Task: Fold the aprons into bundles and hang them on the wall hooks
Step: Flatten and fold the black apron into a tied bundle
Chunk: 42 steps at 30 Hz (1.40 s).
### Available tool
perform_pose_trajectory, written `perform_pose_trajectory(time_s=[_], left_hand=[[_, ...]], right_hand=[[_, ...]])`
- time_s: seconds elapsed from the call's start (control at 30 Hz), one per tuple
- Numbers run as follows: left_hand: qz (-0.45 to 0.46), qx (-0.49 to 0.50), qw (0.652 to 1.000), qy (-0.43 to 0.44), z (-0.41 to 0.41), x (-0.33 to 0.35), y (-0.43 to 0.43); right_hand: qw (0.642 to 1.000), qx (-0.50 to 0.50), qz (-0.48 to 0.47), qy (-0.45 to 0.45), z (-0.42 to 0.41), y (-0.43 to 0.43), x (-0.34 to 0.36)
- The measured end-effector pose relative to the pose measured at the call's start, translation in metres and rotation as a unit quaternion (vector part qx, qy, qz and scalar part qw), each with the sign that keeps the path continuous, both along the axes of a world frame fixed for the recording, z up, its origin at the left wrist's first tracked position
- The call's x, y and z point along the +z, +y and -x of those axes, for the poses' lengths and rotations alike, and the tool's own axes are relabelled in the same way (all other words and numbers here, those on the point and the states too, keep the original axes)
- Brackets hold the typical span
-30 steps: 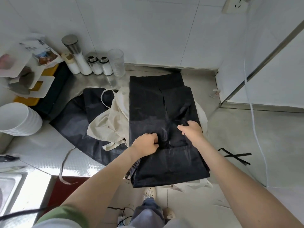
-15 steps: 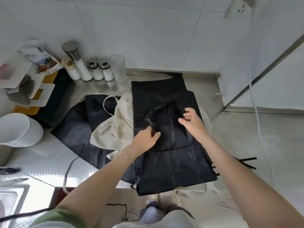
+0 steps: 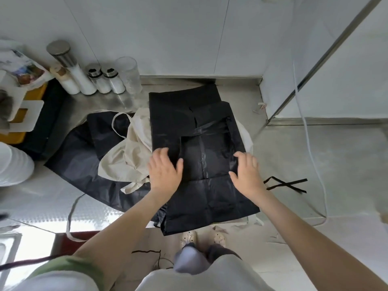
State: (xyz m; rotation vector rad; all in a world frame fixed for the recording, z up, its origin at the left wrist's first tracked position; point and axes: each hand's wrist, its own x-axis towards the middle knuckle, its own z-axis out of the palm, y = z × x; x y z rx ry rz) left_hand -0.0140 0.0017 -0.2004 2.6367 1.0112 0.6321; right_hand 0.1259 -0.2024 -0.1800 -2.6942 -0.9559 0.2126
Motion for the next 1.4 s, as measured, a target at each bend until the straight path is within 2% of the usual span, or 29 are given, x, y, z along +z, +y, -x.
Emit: perform_pose_trajectory(time_s=[0.07, 0.13, 0.2, 0.27, 0.33, 0.4, 0.47, 0.53, 0.63, 0.8, 0.93, 1.03, 1.1, 1.17, 1.27, 1.4], left_hand=[[0.099, 0.124, 0.987, -0.017, 0.008, 0.004, 0.004], [0.218, 0.208, 0.953, -0.015, 0.020, 0.011, 0.011], [0.371, 0.219, 0.902, 0.009, 0.028, 0.015, 0.020], [0.462, 0.186, 0.866, 0.048, 0.036, 0.018, 0.025], [0.490, 0.178, 0.851, 0.065, 0.041, 0.020, 0.027], [0.501, 0.194, 0.841, 0.056, 0.045, 0.023, 0.028], [0.533, 0.211, 0.817, 0.058, 0.048, 0.027, 0.027], [0.569, 0.216, 0.786, 0.108, 0.049, 0.031, 0.025], [0.598, 0.210, 0.758, 0.156, 0.054, 0.035, 0.020], [0.583, 0.187, 0.771, 0.176, 0.057, 0.034, 0.012], [0.530, 0.156, 0.817, 0.167, 0.054, 0.036, 0.011], [0.475, 0.151, 0.849, 0.179, 0.053, 0.040, 0.008], [0.472, 0.151, 0.851, 0.176, 0.054, 0.039, 0.006], [0.495, 0.151, 0.841, 0.162, 0.055, 0.036, 0.003], [0.523, 0.157, 0.824, 0.153, 0.056, 0.030, -0.001], [0.470, 0.148, 0.856, 0.158, 0.059, 0.031, -0.005]], right_hand=[[0.998, 0.056, -0.007, 0.003, 0.007, 0.016, 0.006], [0.993, 0.098, -0.030, 0.051, 0.017, 0.035, 0.011], [0.987, 0.112, -0.038, 0.113, 0.025, 0.053, 0.013], [0.977, 0.106, -0.010, 0.185, 0.033, 0.069, 0.013], [0.965, 0.092, 0.025, 0.244, 0.038, 0.079, 0.014], [0.959, 0.096, 0.039, 0.262, 0.041, 0.082, 0.014], [0.956, 0.098, 0.038, 0.275, 0.041, 0.080, 0.014], [0.953, 0.094, 0.032, 0.286, 0.041, 0.077, 0.014], [0.957, 0.080, 0.009, 0.280, 0.043, 0.075, 0.013], [0.981, 0.036, 0.003, 0.190, 0.048, 0.070, 0.007], [0.983, -0.002, 0.052, 0.177, 0.050, 0.065, 0.005], [0.997, 0.005, 0.039, 0.071, 0.050, 0.055, 0.005], [0.999, 0.047, 0.028, 0.005, 0.049, 0.048, 0.005], [0.995, 0.093, 0.026, 0.025, 0.047, 0.044, 0.005], [0.979, 0.146, 0.073, 0.121, 0.049, 0.040, 0.003], [0.965, 0.128, 0.095, 0.210, 0.050, 0.040, -0.002]])
